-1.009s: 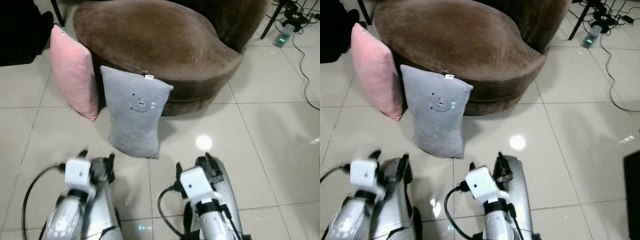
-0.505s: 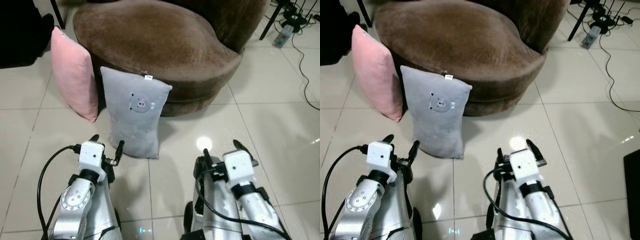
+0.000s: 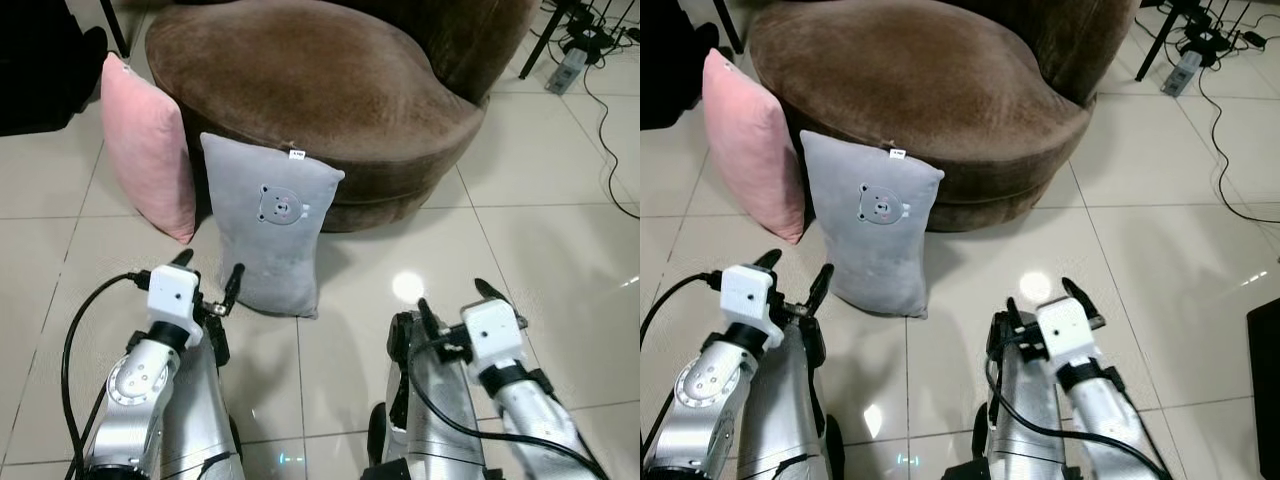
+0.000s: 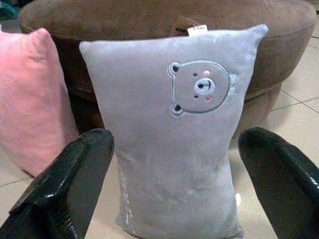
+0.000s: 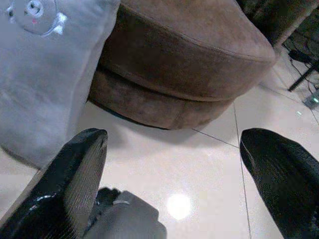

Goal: Move the pillow to the sofa from floor

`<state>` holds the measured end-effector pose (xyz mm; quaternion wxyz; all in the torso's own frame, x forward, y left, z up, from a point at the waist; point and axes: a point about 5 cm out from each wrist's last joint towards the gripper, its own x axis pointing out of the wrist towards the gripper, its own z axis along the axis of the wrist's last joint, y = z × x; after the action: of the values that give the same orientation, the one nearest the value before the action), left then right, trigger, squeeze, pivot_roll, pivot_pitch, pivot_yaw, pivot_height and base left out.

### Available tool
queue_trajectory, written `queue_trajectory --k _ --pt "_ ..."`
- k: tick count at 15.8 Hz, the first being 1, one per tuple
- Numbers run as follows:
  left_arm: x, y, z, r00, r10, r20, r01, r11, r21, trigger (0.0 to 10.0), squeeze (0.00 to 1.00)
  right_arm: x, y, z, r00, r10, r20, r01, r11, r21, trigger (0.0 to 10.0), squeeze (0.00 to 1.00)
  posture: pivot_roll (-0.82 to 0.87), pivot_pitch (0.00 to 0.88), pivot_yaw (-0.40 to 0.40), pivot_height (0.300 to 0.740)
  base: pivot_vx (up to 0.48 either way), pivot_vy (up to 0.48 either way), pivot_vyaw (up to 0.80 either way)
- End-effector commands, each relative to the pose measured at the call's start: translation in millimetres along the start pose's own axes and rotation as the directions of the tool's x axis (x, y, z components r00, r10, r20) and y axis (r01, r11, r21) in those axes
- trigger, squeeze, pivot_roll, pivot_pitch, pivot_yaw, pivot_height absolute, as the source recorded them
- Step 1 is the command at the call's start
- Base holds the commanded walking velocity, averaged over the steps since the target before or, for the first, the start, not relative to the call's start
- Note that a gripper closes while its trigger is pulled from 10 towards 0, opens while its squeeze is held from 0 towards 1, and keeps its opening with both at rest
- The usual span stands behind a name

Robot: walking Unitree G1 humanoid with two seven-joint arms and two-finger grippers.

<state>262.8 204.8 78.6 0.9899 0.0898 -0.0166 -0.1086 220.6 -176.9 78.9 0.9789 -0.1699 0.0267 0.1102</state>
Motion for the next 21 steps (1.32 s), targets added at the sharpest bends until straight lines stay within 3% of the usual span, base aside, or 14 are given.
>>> queue_trajectory --k 1,4,7,8,13,16,21 --pt "-5.8 -2.7 -5.0 1.000 -0.013 -0.027 0.013 1.000 -0.017 10.0 0.00 -9.4 -7.9 -9.2 0.999 0.019 -0.029 -0.019 1.000 0.007 10.0 0.00 0.10 0.213 -0.083 0.423 0.000 0.000 0.00" --pt "-15.3 -10.5 -13.9 0.998 0.010 -0.070 -0.017 0.994 -0.106 10.0 0.00 -16.2 -17.3 -27.0 0.996 0.031 -0.084 -0.030 0.999 0.013 10.0 0.00 0.10 0.213 -0.086 0.423 0.000 0.000 0.00" --pt "-52.8 -23.3 -33.9 0.986 0.019 -0.165 -0.047 0.984 -0.171 10.0 0.00 -25.6 -8.8 -37.2 0.994 0.018 -0.107 -0.012 0.998 0.064 10.0 0.00 0.09 0.216 -0.086 0.423 0.000 0.000 0.00" --pt "-55.9 -27.4 -36.9 0.985 0.004 -0.172 -0.033 0.985 -0.167 10.0 0.00 -27.5 -6.2 -44.2 0.992 0.025 -0.122 -0.015 0.997 0.076 10.0 0.00 0.09 0.217 -0.089 0.423 0.000 0.000 0.00" --pt "-46.4 -28.1 -31.6 0.987 0.010 -0.162 -0.037 0.986 -0.162 10.0 0.00 -19.3 -8.9 -50.7 0.994 0.009 -0.109 0.001 0.996 0.091 10.0 0.00 0.08 0.217 -0.091 0.423 0.000 0.000 0.00" --pt "-35.2 -23.6 -25.2 0.991 0.016 -0.133 -0.035 0.989 -0.141 10.0 0.00 -19.0 -9.3 -60.8 0.993 0.006 -0.121 0.005 0.996 0.088 10.0 0.00 0.08 0.210 -0.090 0.423 0.000 0.420 0.00" --pt "-30.8 -23.9 -20.6 0.994 0.009 -0.113 -0.025 0.991 -0.134 10.0 0.00 -22.1 -8.5 -74.7 0.990 0.008 -0.138 0.004 0.996 0.087 10.0 0.00 0.07 0.217 -0.089 0.423 0.215 0.402 0.00"
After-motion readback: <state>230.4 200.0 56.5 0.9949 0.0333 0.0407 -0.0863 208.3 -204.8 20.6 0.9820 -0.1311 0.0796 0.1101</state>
